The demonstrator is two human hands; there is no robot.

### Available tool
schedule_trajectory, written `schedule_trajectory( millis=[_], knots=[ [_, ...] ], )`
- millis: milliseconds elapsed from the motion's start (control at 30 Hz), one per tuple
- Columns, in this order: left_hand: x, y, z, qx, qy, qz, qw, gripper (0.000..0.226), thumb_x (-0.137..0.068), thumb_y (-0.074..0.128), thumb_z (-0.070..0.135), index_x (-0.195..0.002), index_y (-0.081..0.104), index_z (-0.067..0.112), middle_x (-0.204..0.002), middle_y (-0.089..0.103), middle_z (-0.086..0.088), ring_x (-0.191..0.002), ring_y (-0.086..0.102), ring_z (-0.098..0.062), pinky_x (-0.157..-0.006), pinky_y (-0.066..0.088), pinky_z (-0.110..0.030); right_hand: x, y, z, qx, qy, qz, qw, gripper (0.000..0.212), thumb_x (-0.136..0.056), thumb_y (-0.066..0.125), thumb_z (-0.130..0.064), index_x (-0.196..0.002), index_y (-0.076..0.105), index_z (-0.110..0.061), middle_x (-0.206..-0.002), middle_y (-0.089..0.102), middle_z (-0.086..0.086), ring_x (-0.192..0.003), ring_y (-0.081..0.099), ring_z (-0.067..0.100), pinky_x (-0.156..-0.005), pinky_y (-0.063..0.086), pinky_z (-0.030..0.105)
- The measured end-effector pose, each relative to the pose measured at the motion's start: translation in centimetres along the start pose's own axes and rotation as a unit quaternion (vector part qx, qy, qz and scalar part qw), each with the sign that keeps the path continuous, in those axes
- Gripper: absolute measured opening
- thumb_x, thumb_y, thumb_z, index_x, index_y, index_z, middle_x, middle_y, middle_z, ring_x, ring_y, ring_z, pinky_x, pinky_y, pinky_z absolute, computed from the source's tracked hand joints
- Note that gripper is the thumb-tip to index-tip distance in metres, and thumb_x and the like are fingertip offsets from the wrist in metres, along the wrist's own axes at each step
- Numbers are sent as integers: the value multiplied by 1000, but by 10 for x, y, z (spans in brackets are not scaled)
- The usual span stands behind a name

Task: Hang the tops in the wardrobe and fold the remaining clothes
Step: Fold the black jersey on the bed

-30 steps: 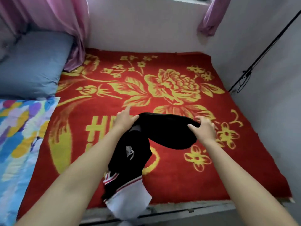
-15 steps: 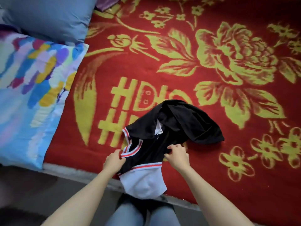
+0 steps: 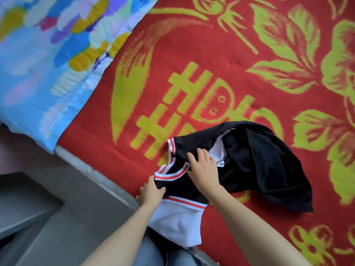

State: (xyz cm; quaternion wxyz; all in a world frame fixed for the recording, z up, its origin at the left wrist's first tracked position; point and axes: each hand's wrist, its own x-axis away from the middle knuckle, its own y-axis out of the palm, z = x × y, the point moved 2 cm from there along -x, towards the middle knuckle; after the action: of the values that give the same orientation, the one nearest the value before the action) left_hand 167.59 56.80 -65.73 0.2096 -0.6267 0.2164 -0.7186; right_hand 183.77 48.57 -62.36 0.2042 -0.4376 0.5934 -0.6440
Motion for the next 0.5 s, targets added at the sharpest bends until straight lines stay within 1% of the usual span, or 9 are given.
schedule_trajectory(
  millis=[67,100,133,167,200,267,333,400,500],
  knots=[
    [-3,2,-3,30,-16,1,999,14,-88,57,27,-98,52,19,-94,61,-2,-101,55,-29,-85,44,-35,-14,8,-2,59,-37,-31,997,63,-54,83,-17,-115,66,-17,-117,62,20,-110,59,36,-80,52,42],
    [-4,1,-3,48,-12,4,999,11,-88,57,24,-82,50,18,-78,57,-1,-88,55,-28,-76,42,-32,-20,13,0,88,-58,-51,993,70,-66,77,-18,-132,53,-18,-132,52,23,-123,49,38,-92,45,47],
    [-5,0,-3,63,1,7,998,24,-88,58,21,-69,43,17,-64,49,0,-75,50,-27,-67,38,-30,-24,19,4,101,-75,-83,989,72,-80,65,-16,-145,33,-17,-140,41,23,-130,38,39,-101,35,50],
    [-6,-2,-4,73,20,9,997,33,-87,59,18,-63,37,17,-56,40,2,-67,42,-26,-61,32,-29,-26,24,9,104,-72,-121,985,70,-89,53,-12,-149,18,-17,-141,39,20,-130,35,37,-104,29,49],
    [-5,-5,-5,87,40,14,995,37,-86,61,15,-60,35,17,-53,35,2,-63,37,-25,-58,28,-30,-27,25,18,97,-48,-135,985,64,-92,45,-10,-149,16,-18,-134,45,15,-124,40,34,-101,29,45],
    [-1,-17,-6,125,84,30,988,30,-85,63,11,-62,43,13,-54,36,3,-61,34,-22,-53,25,-29,-26,17,34,62,20,-125,990,44,-92,39,-9,-134,38,-20,-116,58,7,-110,51,27,-88,34,37],
    [4,-32,-7,188,122,34,974,20,-84,65,9,-70,53,1,-60,41,-3,-62,35,-18,-54,26,-28,-21,5,52,-17,127,-124,984,30,-89,37,-6,-115,49,-16,-108,63,7,-102,56,28,-76,34,34],
    [13,-50,-6,245,148,28,958,22,-86,65,10,-73,56,-5,-64,45,-6,-62,37,-15,-55,29,-27,-10,-12,72,-134,243,-108,955,29,-89,35,-6,-111,52,-14,-103,64,12,-94,58,32,-68,36,33],
    [35,-85,7,310,180,28,933,21,-88,61,7,-70,55,2,-65,49,-3,-60,42,-9,-55,33,-21,13,-54,106,-280,356,-34,891,27,-93,36,-9,-111,56,-9,-108,63,16,-96,56,33,-67,35,32]
  ],
)
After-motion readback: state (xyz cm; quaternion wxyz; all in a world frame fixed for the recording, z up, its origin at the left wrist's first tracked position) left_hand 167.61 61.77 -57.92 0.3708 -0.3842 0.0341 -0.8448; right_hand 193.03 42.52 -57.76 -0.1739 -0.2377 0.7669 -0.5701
